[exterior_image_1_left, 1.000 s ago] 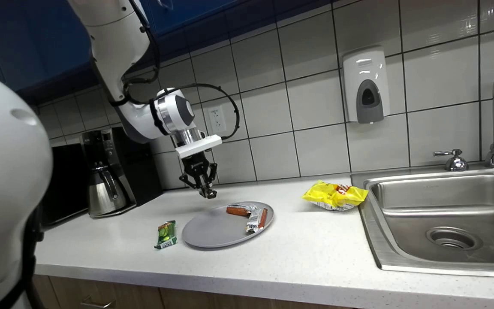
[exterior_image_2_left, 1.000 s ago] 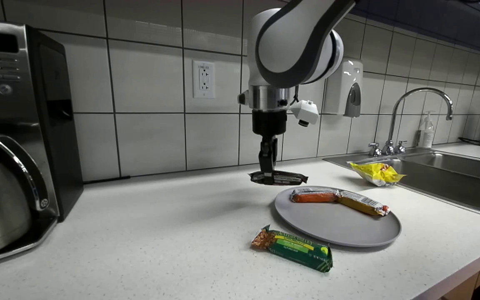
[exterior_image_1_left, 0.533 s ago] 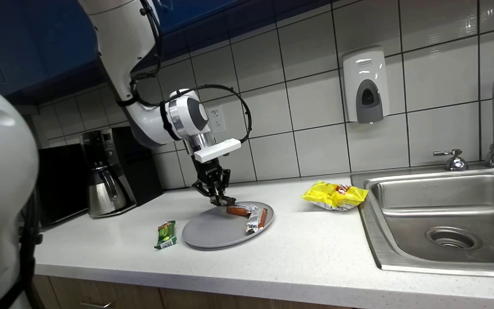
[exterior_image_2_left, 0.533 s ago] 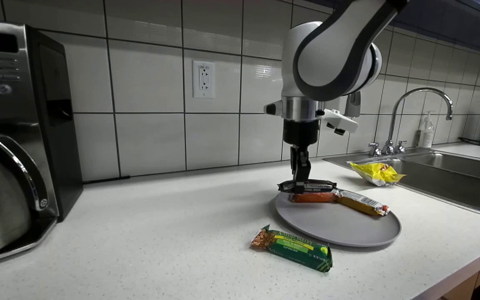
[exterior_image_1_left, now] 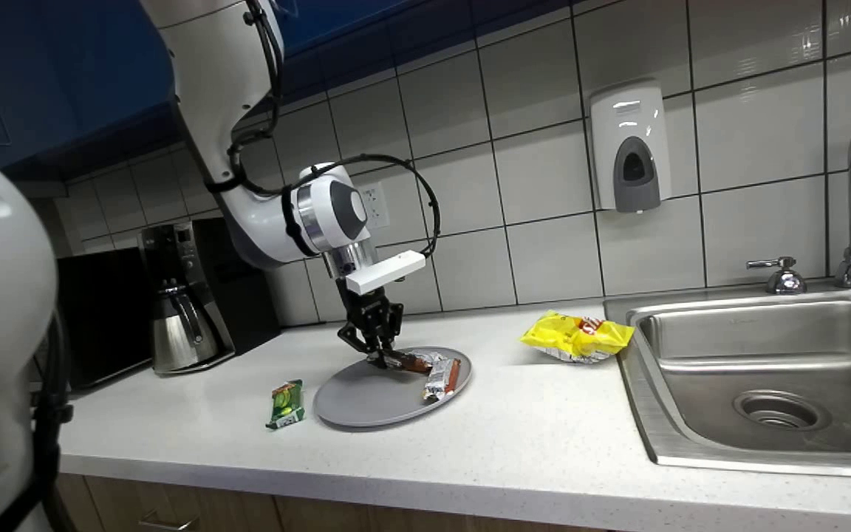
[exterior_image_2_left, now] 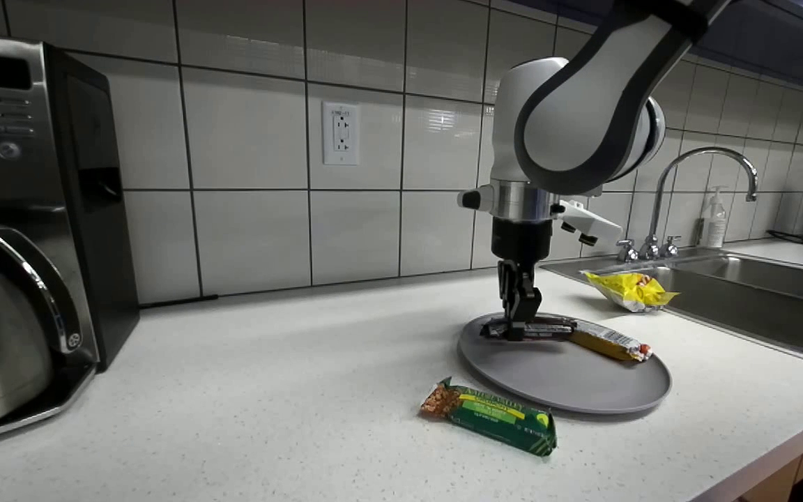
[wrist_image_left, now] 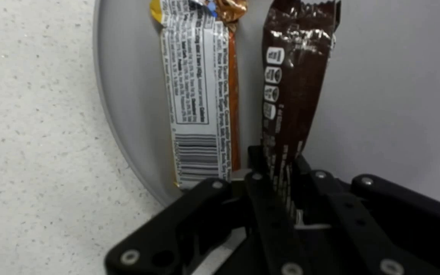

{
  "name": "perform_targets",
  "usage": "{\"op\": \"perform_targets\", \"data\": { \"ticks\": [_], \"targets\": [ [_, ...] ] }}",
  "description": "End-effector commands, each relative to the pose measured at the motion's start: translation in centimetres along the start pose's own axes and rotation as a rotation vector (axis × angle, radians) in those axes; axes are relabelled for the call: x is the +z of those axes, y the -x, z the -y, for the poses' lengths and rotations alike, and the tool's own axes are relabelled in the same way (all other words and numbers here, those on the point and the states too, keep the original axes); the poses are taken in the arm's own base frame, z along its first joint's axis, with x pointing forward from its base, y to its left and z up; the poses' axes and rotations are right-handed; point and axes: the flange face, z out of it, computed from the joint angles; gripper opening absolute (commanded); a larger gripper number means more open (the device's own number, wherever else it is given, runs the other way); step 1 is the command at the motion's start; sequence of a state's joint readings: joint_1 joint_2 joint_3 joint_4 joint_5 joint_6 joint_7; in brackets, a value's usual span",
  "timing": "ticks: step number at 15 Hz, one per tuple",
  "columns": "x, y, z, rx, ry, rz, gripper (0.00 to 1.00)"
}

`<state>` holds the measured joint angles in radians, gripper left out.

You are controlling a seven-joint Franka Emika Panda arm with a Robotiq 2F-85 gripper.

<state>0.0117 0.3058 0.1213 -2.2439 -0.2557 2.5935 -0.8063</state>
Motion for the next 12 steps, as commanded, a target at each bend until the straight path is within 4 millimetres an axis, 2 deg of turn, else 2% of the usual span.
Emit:
{"op": "perform_targets", "data": {
  "ticks": [1,5,9,12],
  "targets": [
    [-1.2,0.7,0.7,-0.009,0.018,-0.017,0.44],
    [-1.8,0.9,0.7,0.014,0.02,-0.005,0.72],
    [-3.4,0.6,1.3,0.06,0.044,0.016,0.99],
    [-4.7,-0.3,2.3,0.099,0.058,0.028,1.0]
  ]
}}
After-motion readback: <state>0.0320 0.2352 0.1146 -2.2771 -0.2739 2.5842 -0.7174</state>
